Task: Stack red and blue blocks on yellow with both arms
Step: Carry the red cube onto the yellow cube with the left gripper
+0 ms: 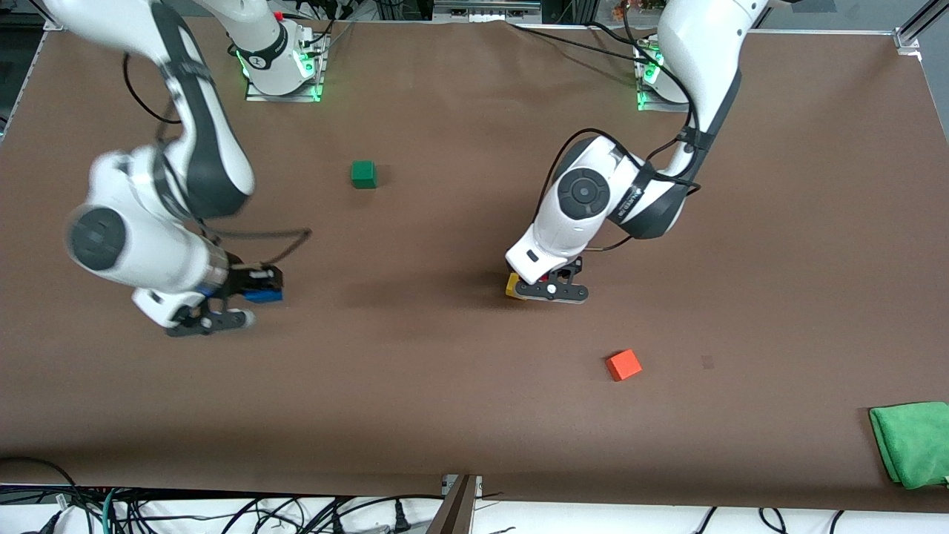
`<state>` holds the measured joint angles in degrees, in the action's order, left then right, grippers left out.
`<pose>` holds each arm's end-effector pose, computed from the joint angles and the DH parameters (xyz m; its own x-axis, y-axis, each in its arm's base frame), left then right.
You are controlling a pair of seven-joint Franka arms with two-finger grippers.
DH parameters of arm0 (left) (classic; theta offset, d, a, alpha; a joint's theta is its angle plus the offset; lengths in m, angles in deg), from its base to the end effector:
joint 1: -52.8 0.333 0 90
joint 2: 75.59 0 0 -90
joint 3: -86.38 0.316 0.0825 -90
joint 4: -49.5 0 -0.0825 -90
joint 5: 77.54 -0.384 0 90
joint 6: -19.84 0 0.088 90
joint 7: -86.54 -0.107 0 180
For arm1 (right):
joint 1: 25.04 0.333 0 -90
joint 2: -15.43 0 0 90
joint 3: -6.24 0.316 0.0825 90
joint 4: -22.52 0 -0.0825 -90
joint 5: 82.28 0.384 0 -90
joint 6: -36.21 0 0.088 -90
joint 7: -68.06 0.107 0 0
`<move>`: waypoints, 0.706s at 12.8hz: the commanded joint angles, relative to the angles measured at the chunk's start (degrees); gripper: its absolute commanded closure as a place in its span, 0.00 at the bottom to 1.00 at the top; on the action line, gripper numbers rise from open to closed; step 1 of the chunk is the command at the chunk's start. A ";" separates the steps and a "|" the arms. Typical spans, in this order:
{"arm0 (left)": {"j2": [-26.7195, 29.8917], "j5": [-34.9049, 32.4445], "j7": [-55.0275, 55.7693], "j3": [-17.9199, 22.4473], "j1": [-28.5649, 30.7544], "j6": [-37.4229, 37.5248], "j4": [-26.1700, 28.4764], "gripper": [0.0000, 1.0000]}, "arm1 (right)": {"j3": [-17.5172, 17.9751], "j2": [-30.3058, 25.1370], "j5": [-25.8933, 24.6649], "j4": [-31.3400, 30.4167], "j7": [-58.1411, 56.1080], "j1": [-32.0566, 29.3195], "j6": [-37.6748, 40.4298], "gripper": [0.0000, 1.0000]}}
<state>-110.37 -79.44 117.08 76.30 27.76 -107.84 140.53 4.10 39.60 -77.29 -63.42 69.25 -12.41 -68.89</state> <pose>0.5825 -0.3874 0.2889 0.9978 -0.0667 -0.0013 -0.0664 -0.9943 0.0838 0.6588 0.1327 0.4190 0.9861 0.1404 -0.0890 0.1350 -0.9887 -0.0646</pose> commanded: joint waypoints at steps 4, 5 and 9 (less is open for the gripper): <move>-3.19 -5.48 -0.05 0.76 -2.91 0.77 -2.27 0.78 | 2.05 1.22 1.34 8.59 7.41 1.43 5.17 0.68; -3.28 -5.48 0.04 0.67 -3.26 0.77 -2.26 0.77 | 2.23 1.84 1.16 8.77 10.29 2.83 4.99 0.68; -3.28 -5.48 0.04 0.67 -3.79 0.77 -2.18 0.70 | 2.23 5.26 1.25 13.16 20.76 7.41 3.50 0.68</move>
<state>-112.98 -83.48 116.89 76.33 24.85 -107.89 140.15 6.38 42.34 -76.68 -54.49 86.35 -6.13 -65.71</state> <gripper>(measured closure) 0.445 0.445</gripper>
